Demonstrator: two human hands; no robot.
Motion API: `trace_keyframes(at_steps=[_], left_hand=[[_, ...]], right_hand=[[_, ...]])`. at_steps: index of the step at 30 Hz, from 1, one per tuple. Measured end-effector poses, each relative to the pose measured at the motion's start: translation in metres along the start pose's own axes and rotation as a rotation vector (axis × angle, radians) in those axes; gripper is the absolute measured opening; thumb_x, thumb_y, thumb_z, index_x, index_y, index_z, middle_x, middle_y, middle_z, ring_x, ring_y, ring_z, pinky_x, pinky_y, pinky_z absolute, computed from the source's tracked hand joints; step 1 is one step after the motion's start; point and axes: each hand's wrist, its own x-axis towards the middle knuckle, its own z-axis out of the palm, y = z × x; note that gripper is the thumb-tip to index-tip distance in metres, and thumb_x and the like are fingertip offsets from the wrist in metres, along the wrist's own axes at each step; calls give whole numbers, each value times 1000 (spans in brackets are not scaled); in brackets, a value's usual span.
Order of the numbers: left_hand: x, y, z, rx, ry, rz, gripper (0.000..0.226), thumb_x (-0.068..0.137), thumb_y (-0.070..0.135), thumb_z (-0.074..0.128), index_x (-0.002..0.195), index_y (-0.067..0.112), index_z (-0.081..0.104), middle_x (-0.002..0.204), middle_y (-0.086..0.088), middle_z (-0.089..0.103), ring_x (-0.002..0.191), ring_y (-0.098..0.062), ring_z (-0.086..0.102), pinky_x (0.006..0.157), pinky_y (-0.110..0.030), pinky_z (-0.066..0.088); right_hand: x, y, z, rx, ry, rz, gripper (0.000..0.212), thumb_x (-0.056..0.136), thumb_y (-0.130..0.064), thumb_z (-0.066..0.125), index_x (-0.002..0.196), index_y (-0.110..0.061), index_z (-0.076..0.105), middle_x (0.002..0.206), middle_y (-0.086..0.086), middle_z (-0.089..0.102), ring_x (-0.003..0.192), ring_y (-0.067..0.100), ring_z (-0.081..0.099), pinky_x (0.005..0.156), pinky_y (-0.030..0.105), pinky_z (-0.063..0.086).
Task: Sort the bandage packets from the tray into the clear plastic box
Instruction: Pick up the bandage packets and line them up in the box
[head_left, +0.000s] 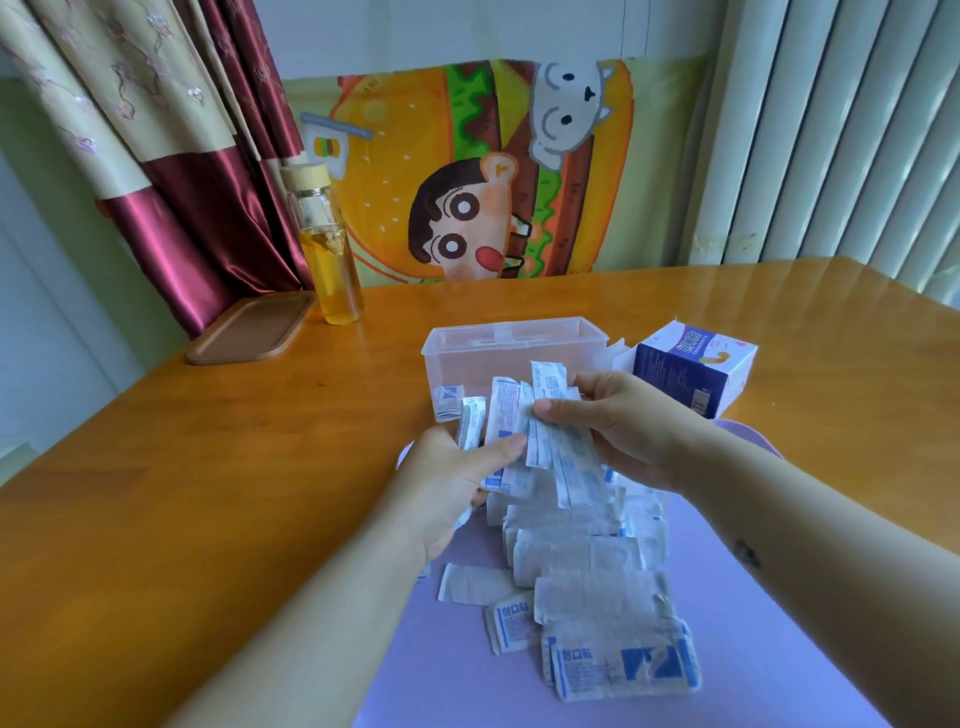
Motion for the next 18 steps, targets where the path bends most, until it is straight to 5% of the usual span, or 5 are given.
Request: trace_keyframes(at_steps=[3,6,10,15,18], left_hand=[[5,-5,1,79,25,-51,80,39,61,81,87,1,57,59,-1,42,51,-16,39,52,-29,33],[11,-12,2,141,-59,-73,67,44,60,78,81,10,54,60,-1,30,54,-20,25,54,-31,28],[11,-13,2,306,-22,40,43,63,60,69,91,30,58,74,8,52,64,-19,44,62,-33,39],[-1,13,17,-78,-47,37,10,92,31,57,98,23,60,74,8,55,48,-4,40,51,-22,29],[-17,29,28,-404,-280,-141,32,94,36,49,108,11,64,66,5,66,49,-7,58,55,-21,39]], right_hand=[[-5,4,-8,-143,135,-30,19,82,-4,66,101,-6,65,103,13,71,94,25,69,86,39,55],[-10,4,-22,-315,263,-53,22,79,-9,72,100,-9,67,99,11,72,94,24,69,90,43,52],[-16,0,-34,-288,298,-43,31,78,-9,72,108,-5,65,101,12,71,94,24,69,92,44,52],[-19,-5,-26,-77,132,-30,39,76,-6,68,114,-2,60,108,14,69,99,25,67,90,39,53],[-19,-5,-11,-99,65,-63,33,77,-9,68,109,-4,64,107,13,70,100,25,67,90,36,53]])
